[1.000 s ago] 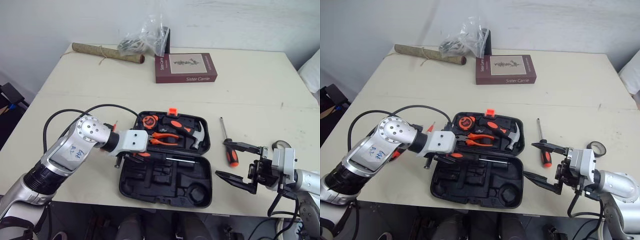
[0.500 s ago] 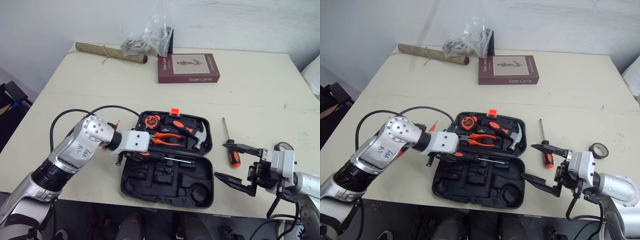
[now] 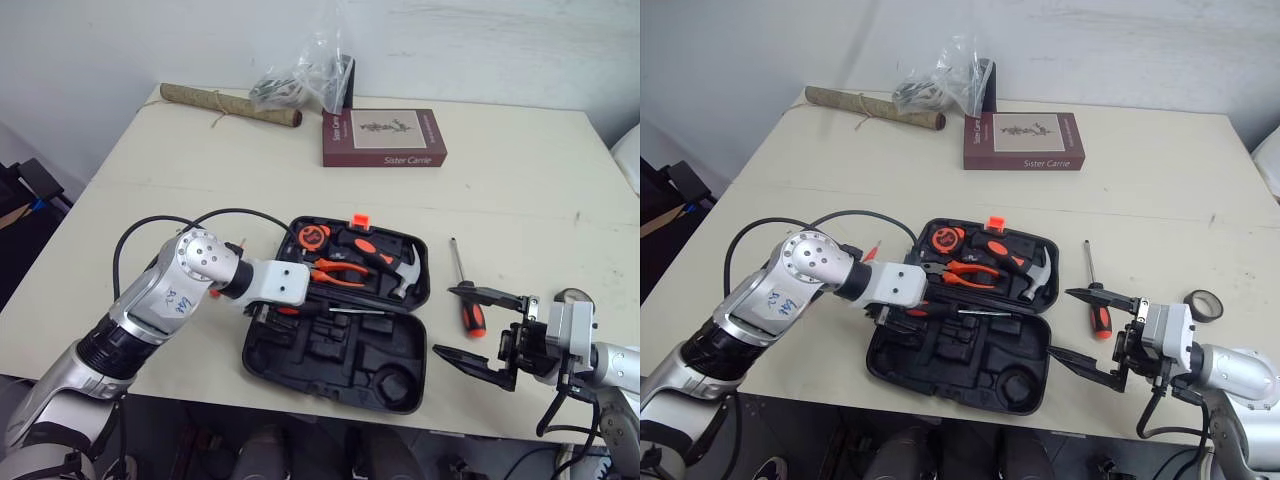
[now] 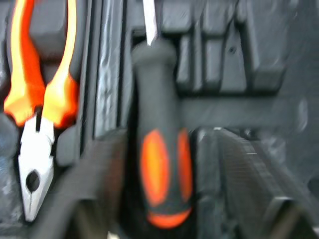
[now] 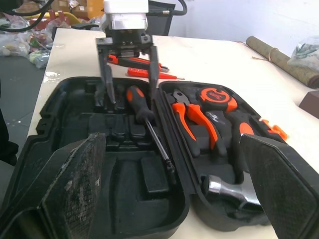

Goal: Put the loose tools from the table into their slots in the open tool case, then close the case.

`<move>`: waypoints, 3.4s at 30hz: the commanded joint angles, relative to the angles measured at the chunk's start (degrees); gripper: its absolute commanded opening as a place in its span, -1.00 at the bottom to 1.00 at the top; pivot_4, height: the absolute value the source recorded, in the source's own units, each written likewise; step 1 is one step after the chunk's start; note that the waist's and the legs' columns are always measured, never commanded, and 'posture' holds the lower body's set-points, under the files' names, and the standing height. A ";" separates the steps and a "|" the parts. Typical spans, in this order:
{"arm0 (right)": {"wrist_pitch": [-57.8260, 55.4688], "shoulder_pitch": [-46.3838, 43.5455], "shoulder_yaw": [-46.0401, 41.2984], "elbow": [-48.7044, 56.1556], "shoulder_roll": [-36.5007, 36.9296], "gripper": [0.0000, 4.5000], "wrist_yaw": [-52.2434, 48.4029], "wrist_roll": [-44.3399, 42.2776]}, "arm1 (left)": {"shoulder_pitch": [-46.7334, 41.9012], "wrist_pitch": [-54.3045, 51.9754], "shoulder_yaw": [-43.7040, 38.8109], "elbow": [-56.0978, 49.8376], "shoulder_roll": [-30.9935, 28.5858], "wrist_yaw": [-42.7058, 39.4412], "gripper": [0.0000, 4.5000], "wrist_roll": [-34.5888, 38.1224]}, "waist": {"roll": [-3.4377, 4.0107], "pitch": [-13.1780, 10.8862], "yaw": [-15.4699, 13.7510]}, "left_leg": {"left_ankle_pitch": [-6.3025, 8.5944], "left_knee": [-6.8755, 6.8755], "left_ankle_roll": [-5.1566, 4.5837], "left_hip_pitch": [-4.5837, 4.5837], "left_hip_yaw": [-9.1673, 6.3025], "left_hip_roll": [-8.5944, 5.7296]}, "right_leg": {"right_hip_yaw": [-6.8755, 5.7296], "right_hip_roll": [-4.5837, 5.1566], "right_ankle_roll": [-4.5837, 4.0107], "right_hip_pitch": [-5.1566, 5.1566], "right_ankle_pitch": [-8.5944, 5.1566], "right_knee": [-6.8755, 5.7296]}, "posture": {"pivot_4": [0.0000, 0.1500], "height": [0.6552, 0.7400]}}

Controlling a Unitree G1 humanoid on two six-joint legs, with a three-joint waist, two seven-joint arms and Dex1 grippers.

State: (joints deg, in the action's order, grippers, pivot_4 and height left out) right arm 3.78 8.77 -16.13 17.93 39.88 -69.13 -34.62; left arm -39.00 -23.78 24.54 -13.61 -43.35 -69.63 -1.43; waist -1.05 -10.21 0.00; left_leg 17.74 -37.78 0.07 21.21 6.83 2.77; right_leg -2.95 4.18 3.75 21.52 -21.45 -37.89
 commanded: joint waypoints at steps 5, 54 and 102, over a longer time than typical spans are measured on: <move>0.21 -0.46 0.09 1.47 -0.17 1.00 0.43 -0.23 | 3.11 3.24 -10.79 -3.14 1.94 2.55 0.60 8.45 | 0.01 0.00 0.24 | 0.00 0.00 0.00 -0.05 0.00 0.02 | 0.00 0.00 0.00 0.00 0.00 -0.03 | 1.00 1.00; 5.57 2.09 0.84 -3.15 -3.73 1.00 0.82 2.75 | 15.07 15.56 9.15 24.52 17.14 12.95 -0.98 -10.77 | 0.26 2.22 -1.00 | 1.24 0.18 -0.83 -2.13 -0.07 -0.10 | -0.05 0.26 0.17 -2.78 0.00 1.22 | 1.00 1.00; 4.27 -0.60 3.06 -2.46 -3.51 1.00 4.52 4.07 | 16.52 12.86 -7.63 11.29 17.69 8.76 -0.98 11.17 | 0.70 0.13 0.14 | 0.68 0.71 -0.71 -0.82 -1.03 -0.45 | -0.29 0.26 0.45 -1.85 0.05 1.91 | 1.00 1.00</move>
State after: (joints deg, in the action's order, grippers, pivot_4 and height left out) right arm 7.59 8.01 -11.72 14.35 35.74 -64.45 -29.54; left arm -22.57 -10.90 16.43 -1.45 -25.41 -61.41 10.75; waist -0.35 -10.08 0.14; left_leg 18.42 -37.07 -0.65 20.39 5.80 2.32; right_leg -3.24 4.44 4.19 19.66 -21.40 -35.98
